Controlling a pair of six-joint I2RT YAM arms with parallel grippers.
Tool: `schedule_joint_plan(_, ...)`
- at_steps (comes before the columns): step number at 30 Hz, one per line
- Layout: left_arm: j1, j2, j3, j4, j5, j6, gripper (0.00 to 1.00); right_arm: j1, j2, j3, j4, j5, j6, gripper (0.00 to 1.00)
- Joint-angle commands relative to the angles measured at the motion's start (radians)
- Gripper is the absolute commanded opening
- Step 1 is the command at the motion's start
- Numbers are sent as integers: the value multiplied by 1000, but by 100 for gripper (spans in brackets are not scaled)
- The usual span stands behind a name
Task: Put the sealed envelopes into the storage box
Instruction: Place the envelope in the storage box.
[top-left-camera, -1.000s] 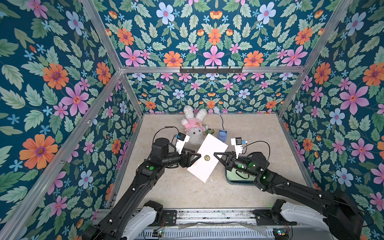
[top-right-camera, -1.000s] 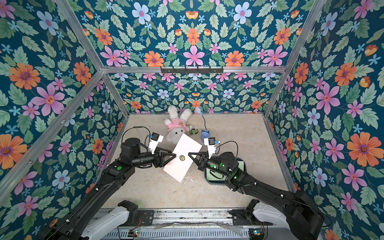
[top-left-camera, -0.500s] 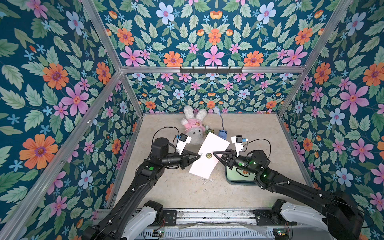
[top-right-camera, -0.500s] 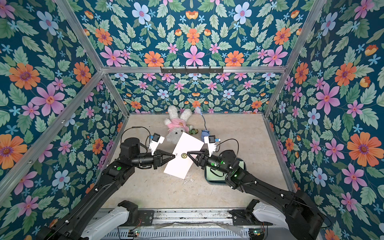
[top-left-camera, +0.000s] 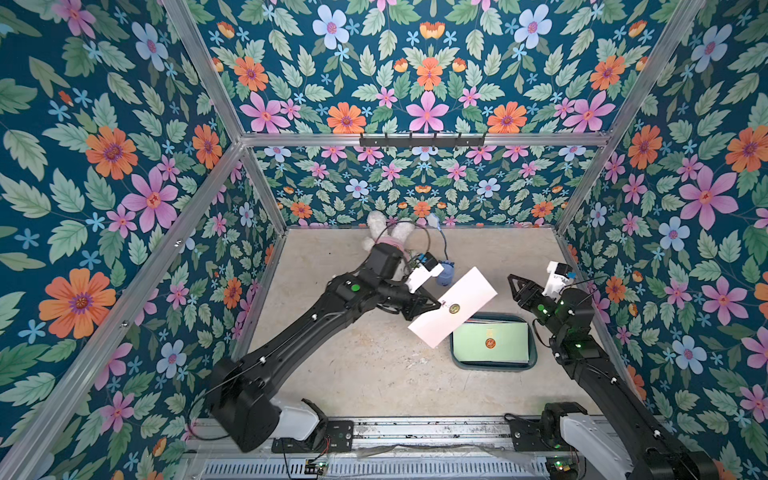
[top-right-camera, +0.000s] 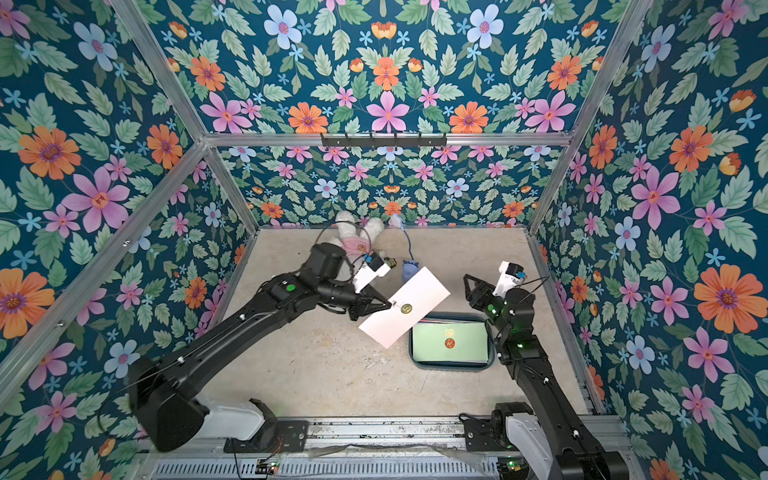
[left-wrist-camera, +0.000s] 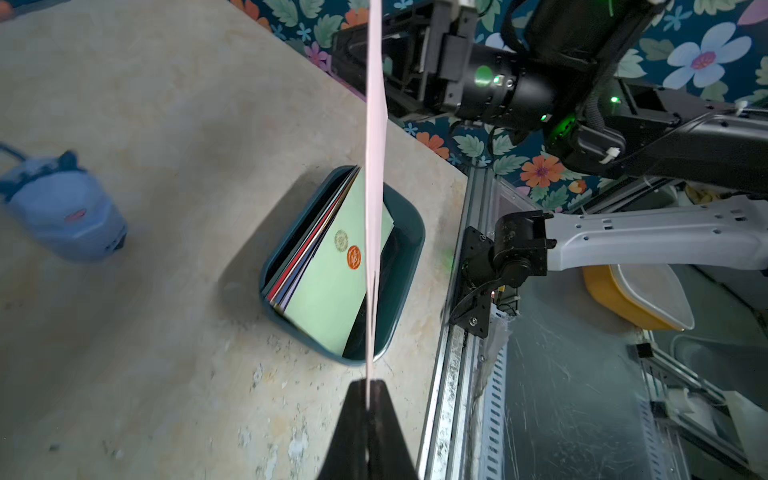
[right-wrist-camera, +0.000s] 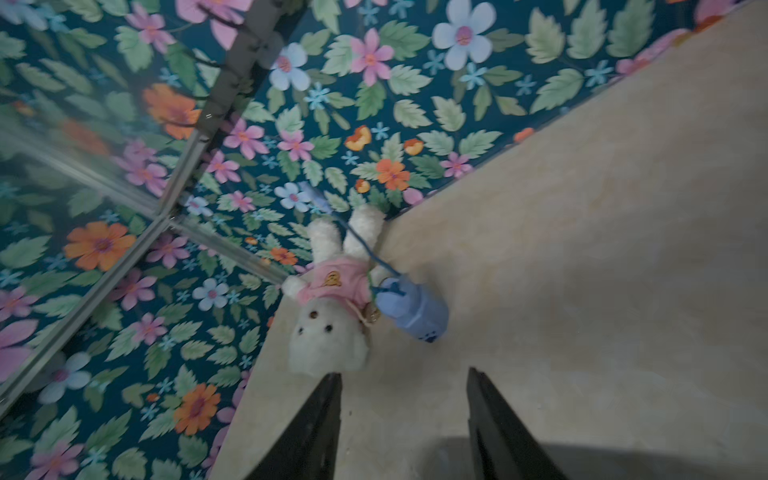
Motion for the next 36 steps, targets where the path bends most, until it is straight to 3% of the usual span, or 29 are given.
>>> schedule_joint_plan(1,-56,181,199,-215,-62,196,0,-97,14,6,-70,-53,-37,52)
schedule_joint_plan(8,-146,625,710,-509,-143,340,0,-153,64,6,-97,-31,-36,52)
schedule_joint_plan(11,-166,744,846,-567,-147,365,0,-158,70,-2,-106,-2,-37,52)
schedule_joint_plan(25,-199,787,774,-527,-155,412,0,-161,73,-21,-108,11,-40,51)
schedule_joint_plan(36,-239,842,843,-588,-223,410,0,-162,89,-10,-115,6,-37,52)
